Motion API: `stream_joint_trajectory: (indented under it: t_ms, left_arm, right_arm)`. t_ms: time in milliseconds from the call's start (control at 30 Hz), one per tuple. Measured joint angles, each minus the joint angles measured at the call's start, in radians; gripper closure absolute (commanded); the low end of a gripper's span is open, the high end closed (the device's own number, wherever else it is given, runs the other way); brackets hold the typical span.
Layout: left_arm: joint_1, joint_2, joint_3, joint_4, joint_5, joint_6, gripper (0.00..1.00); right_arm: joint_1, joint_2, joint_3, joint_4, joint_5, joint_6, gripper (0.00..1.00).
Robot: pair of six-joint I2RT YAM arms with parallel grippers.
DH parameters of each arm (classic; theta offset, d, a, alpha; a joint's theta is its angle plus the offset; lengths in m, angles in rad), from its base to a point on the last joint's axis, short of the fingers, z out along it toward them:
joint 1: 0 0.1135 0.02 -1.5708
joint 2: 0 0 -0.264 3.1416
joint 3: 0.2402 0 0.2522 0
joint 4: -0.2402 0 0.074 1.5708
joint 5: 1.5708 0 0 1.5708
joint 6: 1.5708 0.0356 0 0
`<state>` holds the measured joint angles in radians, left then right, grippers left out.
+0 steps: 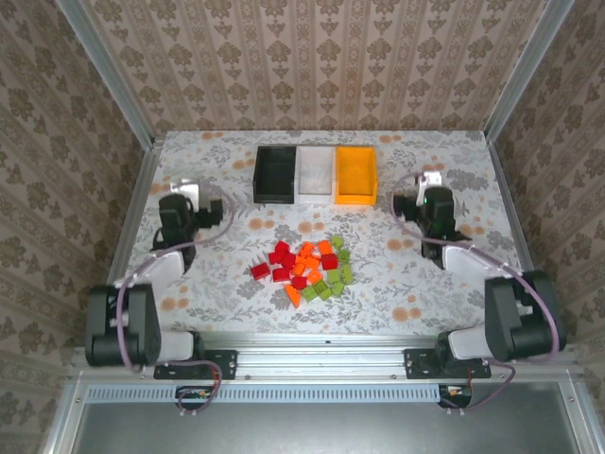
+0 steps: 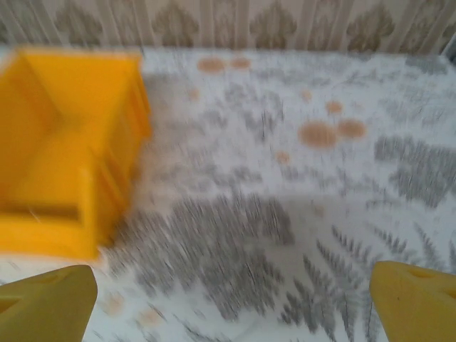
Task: Sort the legos into containers by color
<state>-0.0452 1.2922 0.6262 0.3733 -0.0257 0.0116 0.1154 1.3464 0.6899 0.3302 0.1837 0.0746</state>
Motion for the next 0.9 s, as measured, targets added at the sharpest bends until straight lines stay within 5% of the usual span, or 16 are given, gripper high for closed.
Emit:
stream_joint_trajectory:
  t_ms: [200,400,600,733,900]
  left_arm:
    - [-0.024,-0.181,0.325,-0.256,-0.033,-0.346,0.00]
    - [0.038,-0.138,0.244,-0.249,0.047,-0.596,0.04]
    - [-0.041,0.300,0.568,-0.533,0.140,-0.535,0.45]
    - [-0.107,0.557,0.841,-0.646,0.190,-0.457,0.46]
    - [-0.162,0.720,0.954,-0.742,0.195,-0.400,0.45]
  right_arm:
    - [-0.031,-0.108,0.339,-0.271,0.091,0.323,0.02]
    - [-0.101,0.096,0.418,-0.468,-0.026,0.433,0.11]
    - [-0.008,0.397,0.646,-0.659,-0.134,0.368,0.22]
    - [0.047,0.537,0.795,-0.714,-0.148,0.322,0.30]
    - [0.080,0.657,0.907,-0.766,-0.133,0.286,0.40]
